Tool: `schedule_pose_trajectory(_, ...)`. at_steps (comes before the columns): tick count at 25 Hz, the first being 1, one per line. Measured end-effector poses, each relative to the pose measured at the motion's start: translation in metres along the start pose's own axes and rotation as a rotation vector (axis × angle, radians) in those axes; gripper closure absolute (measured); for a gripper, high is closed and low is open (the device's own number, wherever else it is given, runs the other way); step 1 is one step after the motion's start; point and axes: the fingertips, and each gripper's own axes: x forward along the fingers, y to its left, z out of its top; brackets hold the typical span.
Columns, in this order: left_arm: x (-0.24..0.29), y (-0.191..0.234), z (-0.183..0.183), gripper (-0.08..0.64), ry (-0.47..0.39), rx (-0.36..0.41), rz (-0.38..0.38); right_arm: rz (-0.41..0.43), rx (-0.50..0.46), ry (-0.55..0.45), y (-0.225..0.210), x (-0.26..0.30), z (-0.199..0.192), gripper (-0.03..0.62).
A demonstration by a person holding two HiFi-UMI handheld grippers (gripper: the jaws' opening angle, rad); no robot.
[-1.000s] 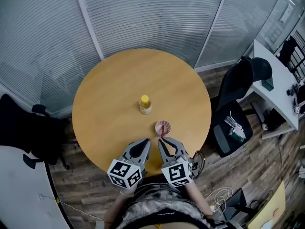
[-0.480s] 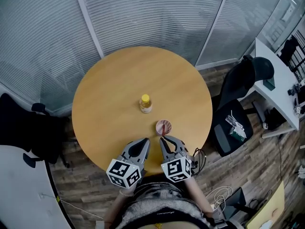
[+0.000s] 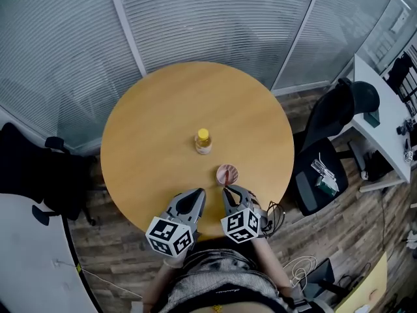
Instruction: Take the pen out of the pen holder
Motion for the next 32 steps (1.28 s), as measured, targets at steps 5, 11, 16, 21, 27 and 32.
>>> schedule_pose_trajectory(5, 0.001, 0.005, -0.002, 0.555, -0.001, -0.013, 0.006, 0.016, -0.046, 0.048, 0.004, 0.01, -0.012, 0.551)
schedule_pose_trajectory(11, 0.002, 0.01, -0.004, 0.555, 0.002, -0.023, 0.013, 0.04, -0.093, 0.112, 0.006, 0.023, -0.025, 0.506)
schedule_pose_trajectory(16, 0.004, 0.013, -0.004, 0.555, 0.006, -0.027, 0.019, 0.038, -0.14, 0.145, 0.005, 0.035, -0.032, 0.483)
schedule_pose_trajectory(21, 0.004, 0.021, -0.004, 0.555, 0.004, -0.042, 0.035, 0.032, -0.201, 0.176, 0.003, 0.047, -0.036, 0.48)
schedule_pose_trajectory(27, 0.003, 0.023, -0.004, 0.555, 0.004, -0.042, 0.036, 0.012, -0.251, 0.177, 0.002, 0.052, -0.037, 0.508)
schedule_pose_trajectory(32, 0.005, 0.022, -0.006, 0.555, 0.01, -0.043, 0.028, 0.012, -0.264, 0.175, 0.003, 0.052, -0.036, 0.526)
